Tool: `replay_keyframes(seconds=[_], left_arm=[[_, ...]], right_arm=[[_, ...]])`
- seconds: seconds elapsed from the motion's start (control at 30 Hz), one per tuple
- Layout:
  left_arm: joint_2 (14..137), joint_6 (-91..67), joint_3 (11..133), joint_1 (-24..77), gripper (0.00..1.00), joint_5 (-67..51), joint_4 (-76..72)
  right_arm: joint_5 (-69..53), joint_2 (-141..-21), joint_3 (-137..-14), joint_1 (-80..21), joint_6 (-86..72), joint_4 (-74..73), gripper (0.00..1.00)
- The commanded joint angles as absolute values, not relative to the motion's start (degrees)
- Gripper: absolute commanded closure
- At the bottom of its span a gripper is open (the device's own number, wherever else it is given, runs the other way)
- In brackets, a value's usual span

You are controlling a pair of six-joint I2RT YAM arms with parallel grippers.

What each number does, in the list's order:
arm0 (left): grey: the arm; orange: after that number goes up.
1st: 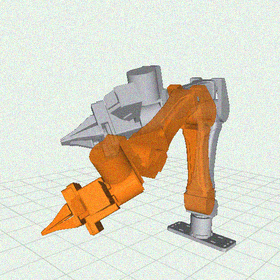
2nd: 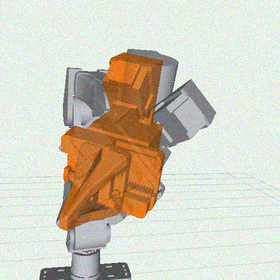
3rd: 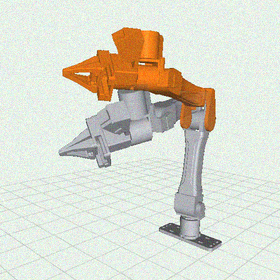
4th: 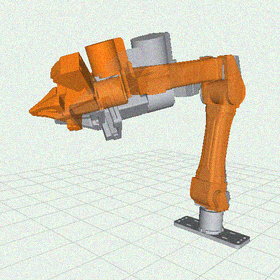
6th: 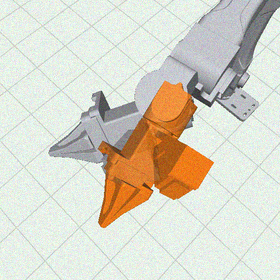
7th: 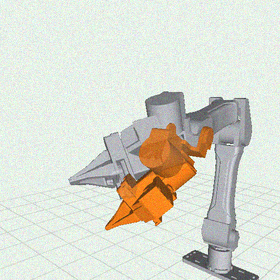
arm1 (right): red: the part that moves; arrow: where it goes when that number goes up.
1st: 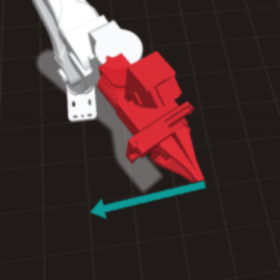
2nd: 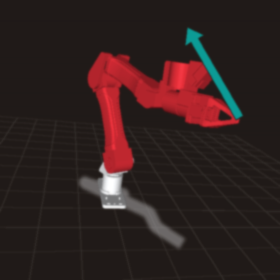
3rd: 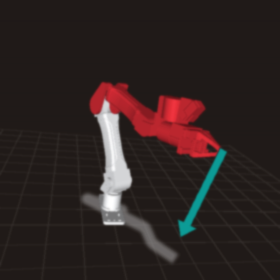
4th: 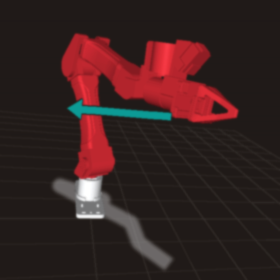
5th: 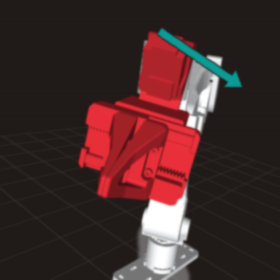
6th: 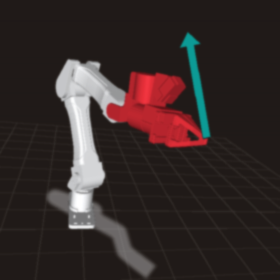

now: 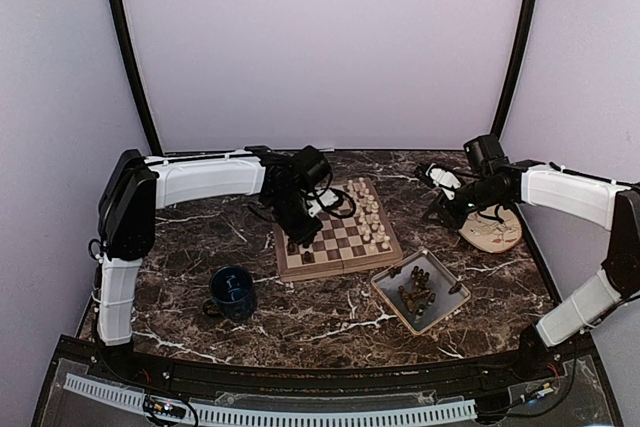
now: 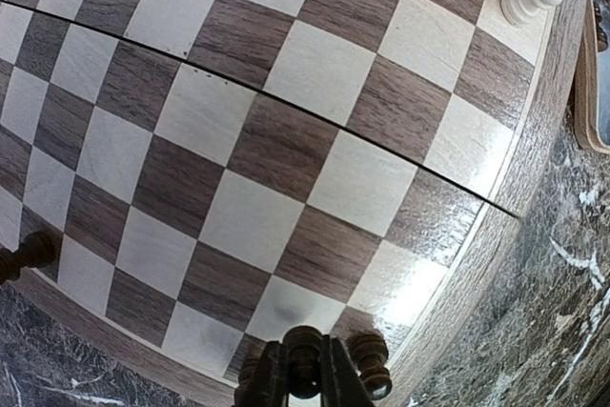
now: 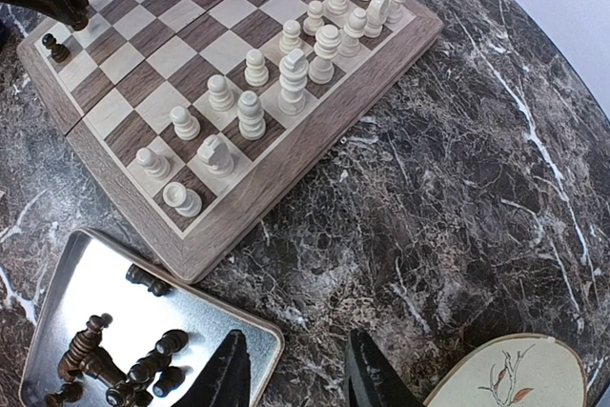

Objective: Set up the chess pieces on the board
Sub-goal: Place the pawn on b7.

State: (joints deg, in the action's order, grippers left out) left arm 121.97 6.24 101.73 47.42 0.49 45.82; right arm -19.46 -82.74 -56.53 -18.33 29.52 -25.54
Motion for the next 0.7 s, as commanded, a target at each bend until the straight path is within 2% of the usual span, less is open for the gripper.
replay_keyframes(seconds=[0.0,0.67], left_arm=[[118.87,6.59,100.26,47.37,0.92,-1.06,46.71],[118.98,6.06,97.97,46.78,0.89,-1.4,42.14]], right_arm=[[-19.43,-83.06,-56.45,-18.41,29.74,-25.11,0.65],[-19.29,-83.93,-56.56,-18.34,29.84,-25.49,0.65]])
